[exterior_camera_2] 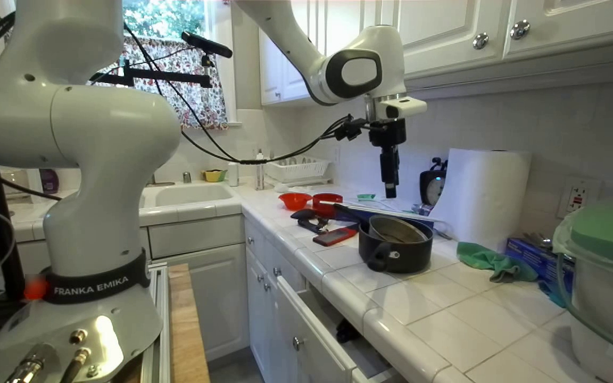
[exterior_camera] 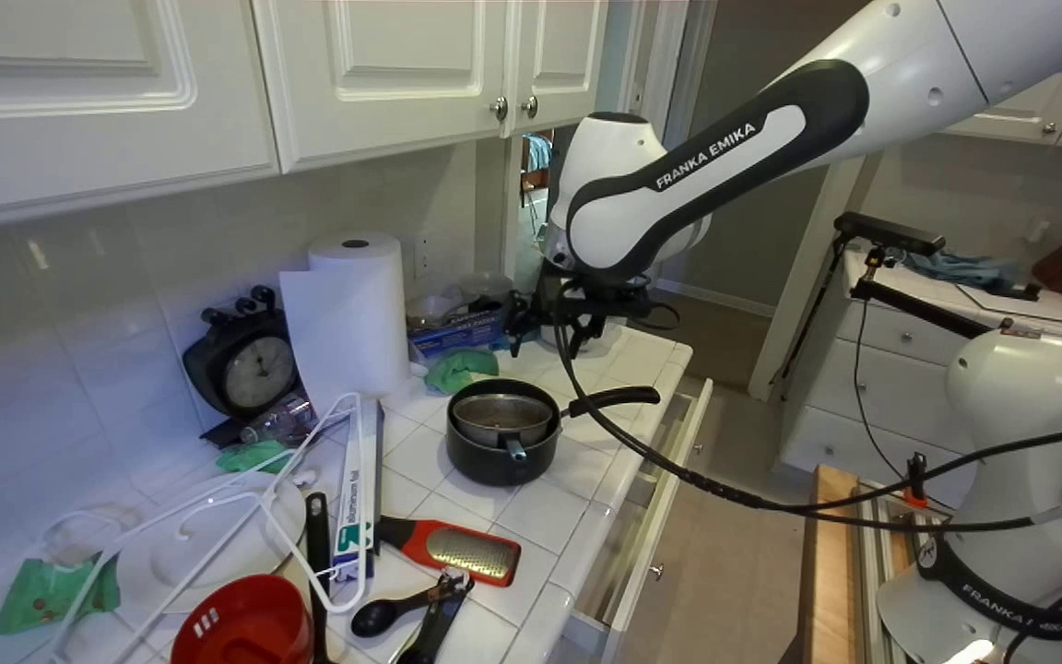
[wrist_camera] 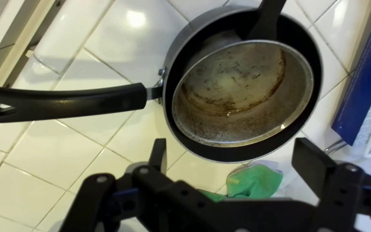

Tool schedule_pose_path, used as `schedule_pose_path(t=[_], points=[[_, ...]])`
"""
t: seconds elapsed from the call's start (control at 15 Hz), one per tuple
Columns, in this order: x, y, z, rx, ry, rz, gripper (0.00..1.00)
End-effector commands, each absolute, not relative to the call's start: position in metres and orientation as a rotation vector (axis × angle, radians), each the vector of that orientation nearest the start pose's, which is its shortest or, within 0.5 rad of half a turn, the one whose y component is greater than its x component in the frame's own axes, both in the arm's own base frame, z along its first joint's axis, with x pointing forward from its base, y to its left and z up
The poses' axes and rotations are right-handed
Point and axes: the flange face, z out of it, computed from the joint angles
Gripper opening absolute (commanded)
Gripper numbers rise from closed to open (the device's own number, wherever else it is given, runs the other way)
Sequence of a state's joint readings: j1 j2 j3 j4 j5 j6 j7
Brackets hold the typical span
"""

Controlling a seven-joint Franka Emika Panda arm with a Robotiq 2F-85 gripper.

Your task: Place the pan in the pot

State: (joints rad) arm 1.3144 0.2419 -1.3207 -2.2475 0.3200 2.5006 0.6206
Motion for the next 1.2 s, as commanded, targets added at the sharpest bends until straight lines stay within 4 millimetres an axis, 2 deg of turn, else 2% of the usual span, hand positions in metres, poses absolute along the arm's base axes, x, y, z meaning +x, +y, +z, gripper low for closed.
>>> schedule_pose_path(t=[0.0,0.13,0.2,0.33,0.53,0.73,0.87,1.13], points=[[0.541,0.017,0.360,-2.702,1.120,-0.239,1.00],[0.539,0.025,0.359,-2.678,1.043,-0.229,1.00],[0.538,0.030,0.369,-2.663,0.994,-0.232,1.00],[0.536,0.041,0.366,-2.669,0.908,-0.166,1.00],[0.537,0.051,0.345,-2.654,0.829,0.000,1.00],[0.542,0.050,0.318,-2.660,0.799,0.148,1.00],[0.549,0.046,0.303,-2.689,0.801,0.177,1.00],[0.571,0.044,0.288,-2.741,0.791,0.129,1.00]])
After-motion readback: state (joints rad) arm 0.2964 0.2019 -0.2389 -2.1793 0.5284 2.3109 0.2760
